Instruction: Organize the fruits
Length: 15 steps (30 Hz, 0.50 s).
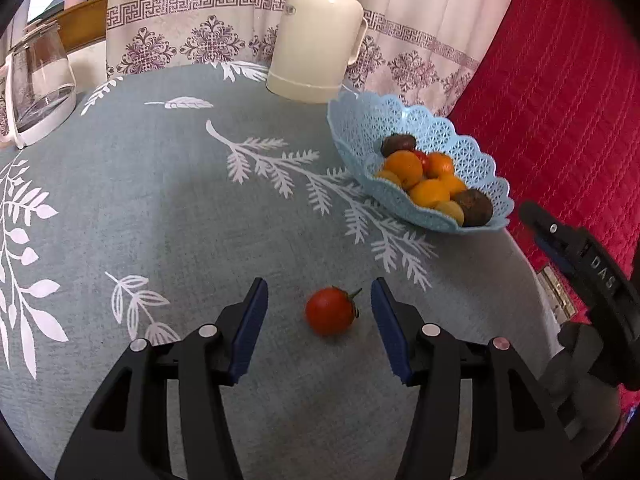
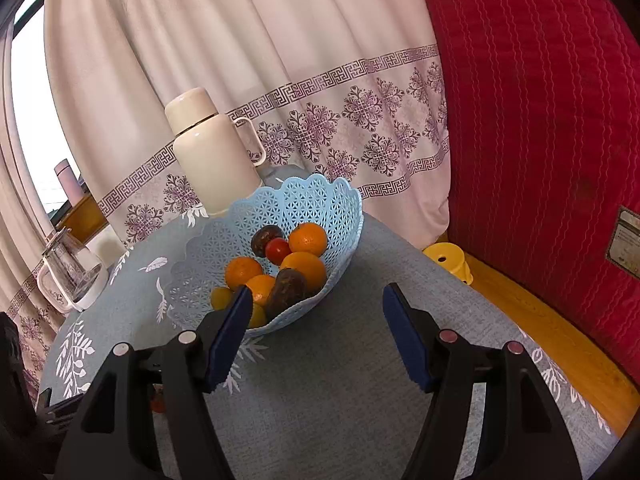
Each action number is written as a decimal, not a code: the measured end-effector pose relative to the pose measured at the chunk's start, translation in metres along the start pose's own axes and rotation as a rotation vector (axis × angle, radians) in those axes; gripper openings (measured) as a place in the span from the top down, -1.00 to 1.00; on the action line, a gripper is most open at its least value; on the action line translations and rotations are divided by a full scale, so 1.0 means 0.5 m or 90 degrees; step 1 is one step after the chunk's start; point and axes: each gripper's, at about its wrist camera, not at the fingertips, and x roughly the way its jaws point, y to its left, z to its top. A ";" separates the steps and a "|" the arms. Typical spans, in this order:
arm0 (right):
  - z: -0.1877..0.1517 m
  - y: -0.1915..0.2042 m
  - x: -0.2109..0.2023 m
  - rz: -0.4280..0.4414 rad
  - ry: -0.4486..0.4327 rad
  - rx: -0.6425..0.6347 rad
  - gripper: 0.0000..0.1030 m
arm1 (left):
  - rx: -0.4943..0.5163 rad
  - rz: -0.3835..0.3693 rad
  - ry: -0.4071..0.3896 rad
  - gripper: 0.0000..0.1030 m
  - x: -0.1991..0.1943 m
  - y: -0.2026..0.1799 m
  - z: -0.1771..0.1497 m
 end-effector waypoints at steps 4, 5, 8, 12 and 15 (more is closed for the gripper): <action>0.000 -0.001 -0.001 0.000 -0.001 0.000 -0.31 | 0.006 -0.010 0.023 0.17 0.014 -0.006 -0.007; 0.000 -0.001 -0.001 0.001 -0.001 0.000 -0.31 | 0.005 -0.013 0.027 0.19 0.018 -0.005 -0.009; 0.001 -0.001 0.000 0.001 -0.001 0.000 -0.31 | -0.006 -0.024 0.044 0.39 0.031 -0.001 -0.011; 0.001 0.000 -0.001 0.001 -0.001 0.000 -0.31 | -0.008 -0.032 0.042 0.42 0.029 0.000 -0.013; 0.001 0.000 -0.001 0.001 -0.002 0.000 -0.31 | -0.005 -0.033 0.039 0.43 0.025 -0.002 -0.012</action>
